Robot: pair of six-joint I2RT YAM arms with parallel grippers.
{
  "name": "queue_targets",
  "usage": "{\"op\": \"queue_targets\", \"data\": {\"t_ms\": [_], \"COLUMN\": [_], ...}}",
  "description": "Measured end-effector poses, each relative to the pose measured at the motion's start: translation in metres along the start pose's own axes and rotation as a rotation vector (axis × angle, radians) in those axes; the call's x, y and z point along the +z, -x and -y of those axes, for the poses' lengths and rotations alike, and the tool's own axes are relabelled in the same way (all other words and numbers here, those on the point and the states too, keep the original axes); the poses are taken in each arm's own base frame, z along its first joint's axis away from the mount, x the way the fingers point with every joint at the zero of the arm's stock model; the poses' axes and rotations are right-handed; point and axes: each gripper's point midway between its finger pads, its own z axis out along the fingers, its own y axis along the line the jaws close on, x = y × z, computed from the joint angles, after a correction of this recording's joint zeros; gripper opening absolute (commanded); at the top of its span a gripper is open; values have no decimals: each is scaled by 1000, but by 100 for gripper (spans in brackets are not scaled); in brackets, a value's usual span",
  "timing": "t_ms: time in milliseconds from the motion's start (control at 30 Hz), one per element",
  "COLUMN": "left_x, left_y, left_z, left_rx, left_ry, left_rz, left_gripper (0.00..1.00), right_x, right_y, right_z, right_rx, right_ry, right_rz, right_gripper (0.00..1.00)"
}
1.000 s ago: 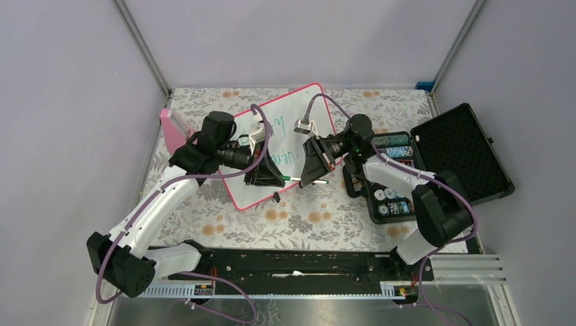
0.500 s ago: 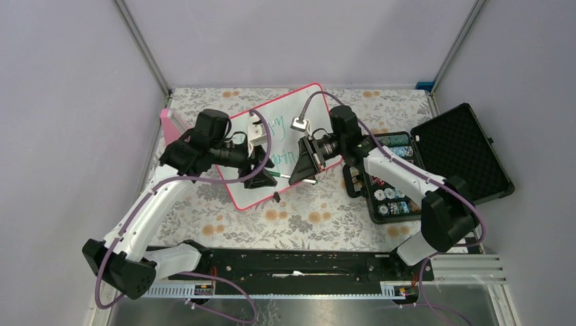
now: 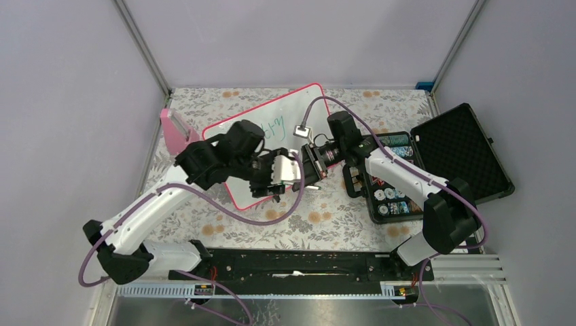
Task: Write a sentence on the whiteboard
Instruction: Pass from the right arm to the left, then put down the whiteboard marker at the center of the board.
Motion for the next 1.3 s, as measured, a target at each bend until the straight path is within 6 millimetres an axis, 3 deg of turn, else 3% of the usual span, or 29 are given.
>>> {"op": "queue_targets", "data": {"t_ms": [100,233,333,367,433,600,733,767,900,1100,1300], "left_x": [16,36,40,41,42,42,34,41,59,104,156], "left_y": [-3,-7,-9,-10,-12,-18,-47,-64,-80,-115,-129], "left_z": [3,12,6,5,4,-8,-12,7,21,39,56], "left_rx": [42,94,91,87,75,-11,-142,-239,-334,-427,-380], "left_ry": [-14,-46,-15,-7,2,29,47,-16,-53,-74,-101], "left_rz": [-67,-142,-161,-164,-160,-112,-132,-143,-155,-255,-342], "left_gripper": [48,14,0,0,0,0,0,0,0,1,3], "right_x": [0,0,0,0,-1,-12,-45,-70,-98,-176,-194], "right_y": [-1,-4,-8,-8,-7,4,20,29,37,50,43], "right_z": [2,4,7,7,9,18,36,49,59,77,77], "right_rx": [-3,5,18,14,11,1,15,27,44,52,10], "right_ry": [-8,-14,-19,-22,-35,-82,-188,-268,-341,-534,-656], "right_rz": [2,1,-3,-1,9,62,170,246,320,515,539], "right_gripper": [0,0,0,3,18,38,57,65,90,99,100]}}
